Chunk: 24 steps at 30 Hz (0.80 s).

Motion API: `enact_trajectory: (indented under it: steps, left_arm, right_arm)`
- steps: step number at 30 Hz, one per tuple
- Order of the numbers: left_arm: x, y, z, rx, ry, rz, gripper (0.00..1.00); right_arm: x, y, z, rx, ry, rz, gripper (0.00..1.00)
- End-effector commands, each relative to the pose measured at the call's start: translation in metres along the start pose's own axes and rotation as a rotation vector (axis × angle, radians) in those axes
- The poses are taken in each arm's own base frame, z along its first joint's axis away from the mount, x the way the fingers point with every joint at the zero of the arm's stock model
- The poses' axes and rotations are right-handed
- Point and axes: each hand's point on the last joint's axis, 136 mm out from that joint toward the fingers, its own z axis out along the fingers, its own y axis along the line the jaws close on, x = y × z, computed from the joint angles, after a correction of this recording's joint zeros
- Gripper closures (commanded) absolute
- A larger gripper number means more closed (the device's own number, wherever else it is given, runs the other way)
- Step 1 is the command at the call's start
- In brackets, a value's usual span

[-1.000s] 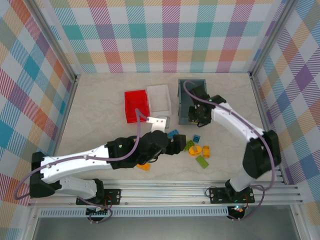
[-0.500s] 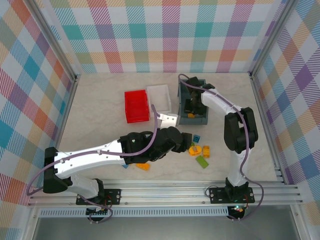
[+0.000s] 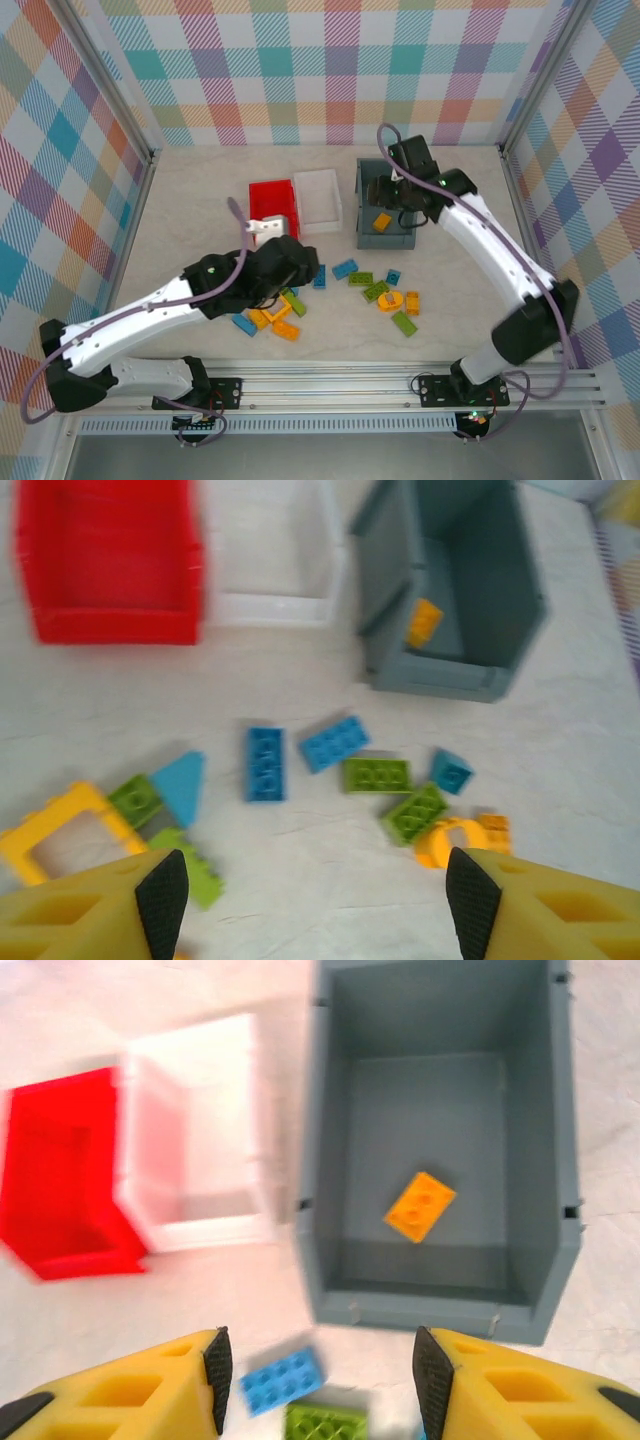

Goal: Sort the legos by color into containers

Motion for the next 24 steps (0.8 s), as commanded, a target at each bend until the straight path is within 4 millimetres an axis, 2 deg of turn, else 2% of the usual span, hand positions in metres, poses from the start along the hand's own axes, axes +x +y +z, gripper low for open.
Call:
enact_trajectory:
  steps: [1,5,7,10,15,19,22,24]
  left_arm:
    - [0.016,0.049,0.000,-0.096,0.075,-0.086,0.31]
    - [0.029,0.080,0.000,-0.119,0.102,-0.160,0.34]
    - [0.036,0.091,-0.001,-0.129,0.113,-0.185,0.35]
    - [0.045,0.105,-0.003,-0.158,0.123,-0.200,0.36]
    - [0.058,0.134,-0.003,-0.225,0.142,-0.234,0.40]
    - [0.077,0.167,0.005,-0.314,0.211,-0.313,0.41]
    - [0.091,0.199,0.008,-0.417,0.218,-0.438,0.34]
    - [0.093,0.212,0.015,-0.427,0.195,-0.530,0.36]
  right_arm:
    - [0.033,0.032,-0.025,-0.128,-0.010,-0.107,0.47]
    - [0.076,0.057,-0.060,-0.224,-0.021,-0.176,0.48]
    - [0.100,0.061,-0.075,-0.256,-0.021,-0.186,0.48]
    - [0.137,0.062,-0.087,-0.294,0.007,-0.184,0.48]
    - [0.190,0.074,-0.083,-0.358,0.096,-0.182,0.49]
    - [0.217,0.118,-0.079,-0.454,0.141,-0.280,0.47]
    - [0.227,0.144,-0.072,-0.451,0.171,-0.343,0.47]
    - [0.233,0.160,-0.070,-0.469,0.180,-0.378,0.47]
